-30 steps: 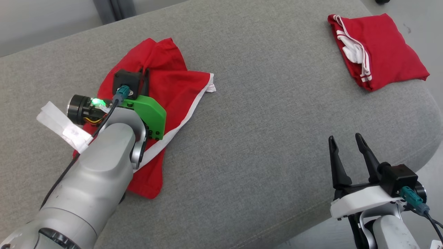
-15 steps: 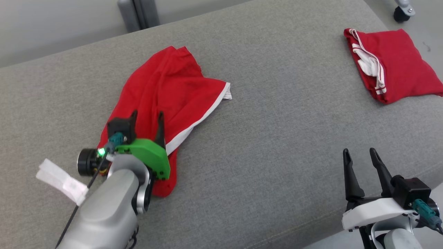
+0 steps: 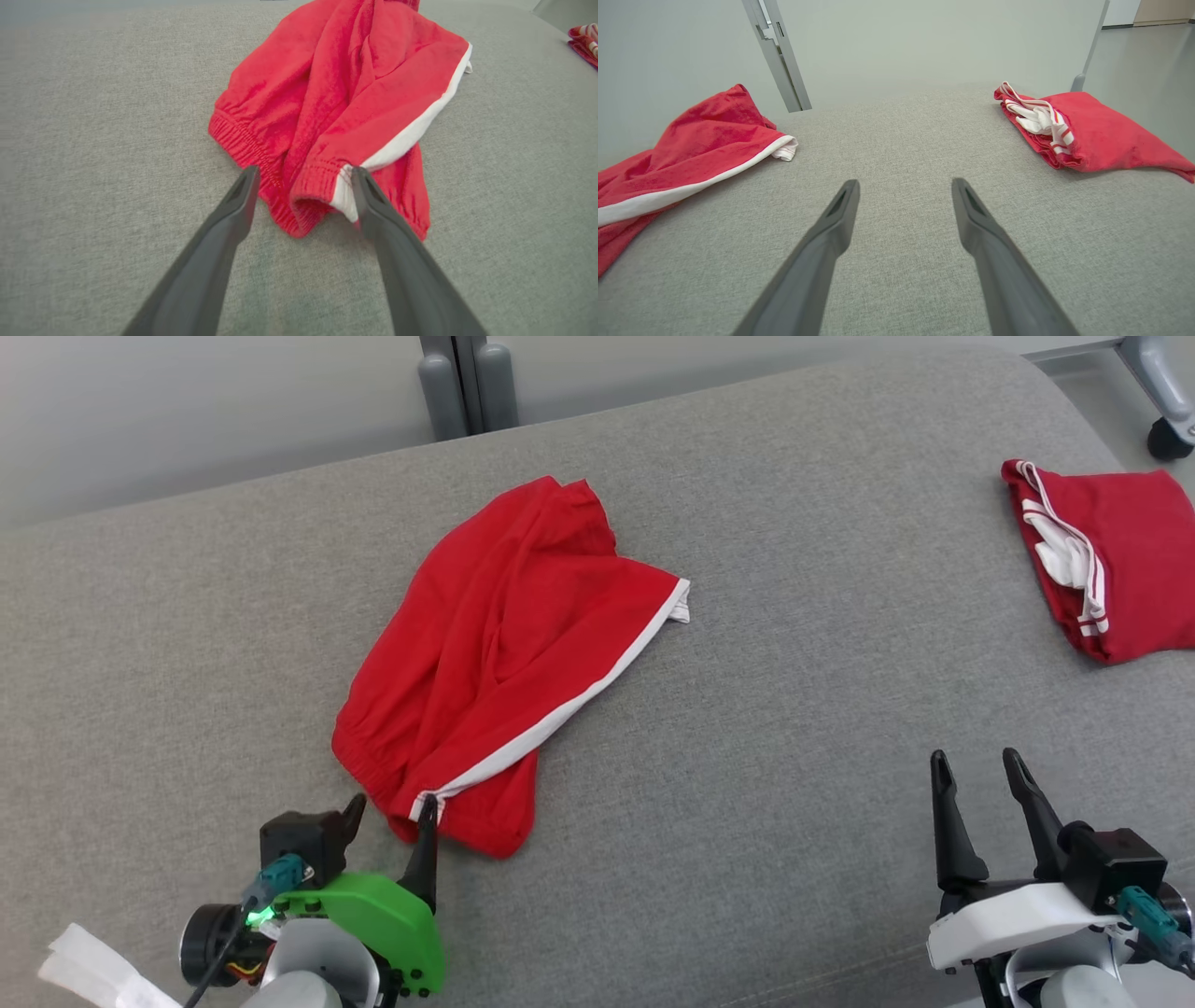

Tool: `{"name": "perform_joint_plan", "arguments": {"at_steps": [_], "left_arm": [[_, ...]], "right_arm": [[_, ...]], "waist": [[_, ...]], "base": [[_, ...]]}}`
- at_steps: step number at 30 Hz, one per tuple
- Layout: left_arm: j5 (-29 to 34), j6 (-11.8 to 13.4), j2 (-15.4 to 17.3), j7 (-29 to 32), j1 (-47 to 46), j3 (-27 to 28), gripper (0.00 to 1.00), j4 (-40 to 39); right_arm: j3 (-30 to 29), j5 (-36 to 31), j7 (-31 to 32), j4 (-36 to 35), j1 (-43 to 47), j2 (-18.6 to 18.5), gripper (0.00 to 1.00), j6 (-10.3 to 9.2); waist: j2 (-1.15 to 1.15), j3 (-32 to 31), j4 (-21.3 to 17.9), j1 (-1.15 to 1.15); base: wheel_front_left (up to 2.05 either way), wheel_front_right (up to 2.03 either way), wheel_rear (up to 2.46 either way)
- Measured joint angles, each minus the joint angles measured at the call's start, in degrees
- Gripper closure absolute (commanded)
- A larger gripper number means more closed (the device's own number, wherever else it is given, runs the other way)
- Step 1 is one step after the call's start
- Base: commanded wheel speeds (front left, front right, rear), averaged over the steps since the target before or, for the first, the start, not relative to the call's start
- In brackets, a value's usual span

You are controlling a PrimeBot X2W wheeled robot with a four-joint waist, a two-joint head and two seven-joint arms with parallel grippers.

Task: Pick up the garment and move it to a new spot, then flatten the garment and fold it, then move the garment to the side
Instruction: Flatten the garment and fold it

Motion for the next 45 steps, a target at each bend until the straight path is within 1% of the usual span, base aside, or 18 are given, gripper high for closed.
{"name": "perform_joint_plan", "arguments": {"at_steps": [3, 6, 8, 12, 20, 21, 22, 25, 29, 32, 35, 38, 40, 42, 45], "left_arm": [[-0.15, 0.74, 0.91, 1.33, 0.4, -0.05, 0.0, -4.26], [-0.21, 1.33, 1.6, 2.67, 0.42, -0.67, 0.0, -6.16], [0.43, 1.4, 2.25, 3.34, 0.41, -1.2, 0.0, -6.27], [0.64, 1.52, 1.71, 4.3, 0.06, -1.96, 0.0, -6.46], [2.76, 1.48, 1.25, 5.13, -1.37, -4.35, 0.0, -3.43], [2.94, 1.33, 1.15, 5.28, -1.57, -4.72, 0.07, -2.8], [3.32, 1.25, 1.13, 5.36, -1.79, -5.19, 0.38, -2.24], [4.17, 0.81, 0.79, 5.42, -2.48, -5.79, 1.0, -0.71], [4.71, -0.36, 0.41, 5.1, -3.24, -6.68, 1.0, -0.18], [5.41, -2.33, 1.25, 5.91, -3.58, -8.2, 1.0, -2.89], [7.24, -3.75, 3.58, 9.04, -4.13, -11.34, 1.0, -7.84], [10.03, -4.95, 6.34, 13.8, -4.59, -15.55, 1.0, -12.5], [10.4, -4.92, 6.64, 15.41, -4.3, -17.16, 1.0, -14.08], [11.5, -4.14, 7.5, 17.03, -3.44, -18.49, 1.0, -13.43], [11.55, -1.96, 9.45, 18.35, -1.33, -18.87, 1.0, -10.99]], "right_arm": [[0.32, 0.0, 0.0, 0.04, -0.05, 0.04, 0.0, 0.0], [0.41, -0.03, 0.0, 0.09, -0.08, 0.0, 0.0, 0.0], [0.59, -0.13, 0.0, 0.13, -0.18, 0.01, 0.0, 0.0], [0.74, -0.18, 0.0, 0.18, -0.38, 0.02, 0.0, 0.0], [0.92, -0.16, 0.0, 0.32, -0.38, 0.01, 0.0, 0.0], [0.92, -0.16, 0.0, 0.34, -0.39, 0.01, 0.0, 0.0], [0.91, -0.16, 0.0, 0.37, -0.4, 0.01, 0.0, 0.0], [0.9, -0.16, -0.01, 0.41, -0.46, 0.01, 0.0, 0.0], [0.62, -0.18, 0.0, 0.44, -0.47, 0.01, 0.0, 0.0], [0.35, -0.19, 0.0, 0.47, -0.34, 0.02, 0.0, 0.0], [-0.41, -0.26, 0.0, 0.38, 0.25, -0.01, 0.0, 0.0], [-0.64, -0.26, 0.0, 0.47, 0.97, 0.02, 0.0, 0.0], [-0.57, -0.2, -0.01, 0.47, 0.98, 0.01, 0.0, 0.0], [-0.22, -0.02, 0.0, 0.45, 0.99, 0.0, 0.0, 0.0], [0.03, 0.29, 0.0, 0.44, 1.0, 0.02, 0.0, 0.0]], "waist": [[0.0, 0.23, 0.18, 0.0], [0.0, 0.33, 0.14, 0.0], [0.0, 0.42, 0.0, 0.0], [0.0, 0.56, -0.43, 0.0], [0.0, 0.89, -1.31, 0.0], [0.0, 0.96, -1.38, 0.0], [0.0, 1.01, -1.43, 0.0], [0.0, 1.04, -1.52, 0.0], [0.0, 0.73, -1.45, 0.0], [0.0, 0.18, -1.32, 0.0], [0.0, -0.36, -0.81, 0.0], [0.0, -0.82, 0.03, 0.0], [0.0, -1.15, 0.49, 0.0], [0.0, -1.49, 0.8, 0.0], [0.0, -2.08, 1.06, 0.0]], "base": [[0.0, 0.0, 0.0], [0.0, 0.0, 0.0], [0.0, 0.0, 0.0], [0.0, 0.0, 0.0], [0.0, 0.0, 0.0], [0.0, 0.0, 0.0], [0.0, 0.0, 0.0], [0.0, 0.0, 0.0], [0.0, 0.0, 0.0], [0.0, 0.0, 0.0], [0.0, 0.0, 0.0], [0.0, 0.0, 0.0], [0.0, 0.0, 0.0], [0.0, 0.0, 0.0], [0.0, 0.0, 0.0]]}}
